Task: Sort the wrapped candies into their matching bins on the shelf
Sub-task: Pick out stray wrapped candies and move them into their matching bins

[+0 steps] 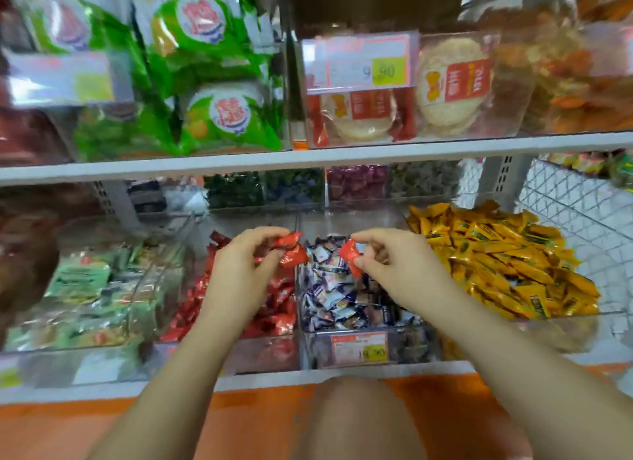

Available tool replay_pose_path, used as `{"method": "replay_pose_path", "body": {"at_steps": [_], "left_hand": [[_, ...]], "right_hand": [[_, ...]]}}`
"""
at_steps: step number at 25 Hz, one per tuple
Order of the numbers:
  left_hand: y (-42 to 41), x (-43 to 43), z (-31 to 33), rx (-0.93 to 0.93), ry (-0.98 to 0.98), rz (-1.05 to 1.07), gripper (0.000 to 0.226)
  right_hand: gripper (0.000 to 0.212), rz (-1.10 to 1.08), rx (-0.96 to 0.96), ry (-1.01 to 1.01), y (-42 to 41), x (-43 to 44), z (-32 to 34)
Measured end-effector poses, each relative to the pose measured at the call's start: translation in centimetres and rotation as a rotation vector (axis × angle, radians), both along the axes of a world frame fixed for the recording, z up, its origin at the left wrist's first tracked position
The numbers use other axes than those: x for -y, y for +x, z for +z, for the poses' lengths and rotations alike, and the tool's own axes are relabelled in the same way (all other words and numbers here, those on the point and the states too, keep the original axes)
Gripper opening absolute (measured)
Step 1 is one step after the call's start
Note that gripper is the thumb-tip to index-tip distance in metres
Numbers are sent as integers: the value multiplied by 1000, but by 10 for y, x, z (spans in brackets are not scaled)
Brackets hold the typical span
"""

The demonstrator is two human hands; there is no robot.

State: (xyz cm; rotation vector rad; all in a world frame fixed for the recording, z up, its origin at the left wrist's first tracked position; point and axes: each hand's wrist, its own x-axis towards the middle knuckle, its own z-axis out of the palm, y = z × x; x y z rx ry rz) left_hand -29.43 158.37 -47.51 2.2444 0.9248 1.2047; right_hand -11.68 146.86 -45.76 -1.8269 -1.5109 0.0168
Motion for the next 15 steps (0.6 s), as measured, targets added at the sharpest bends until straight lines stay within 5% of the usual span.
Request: {"method": "replay_pose_path", "body": {"at_steps": [6,11,15], "left_hand": [[-61,-43,-26,-30,-91,263,26],[-54,-47,-38,-218,-113,228,42],[-35,-27,-26,-182,1,134,33]], "right_hand": [[35,141,-73,11,-72,-75,-11],[40,159,-76,-22,-69,-76,-16],[30,160,-116,-59,-41,-41,-21]]}}
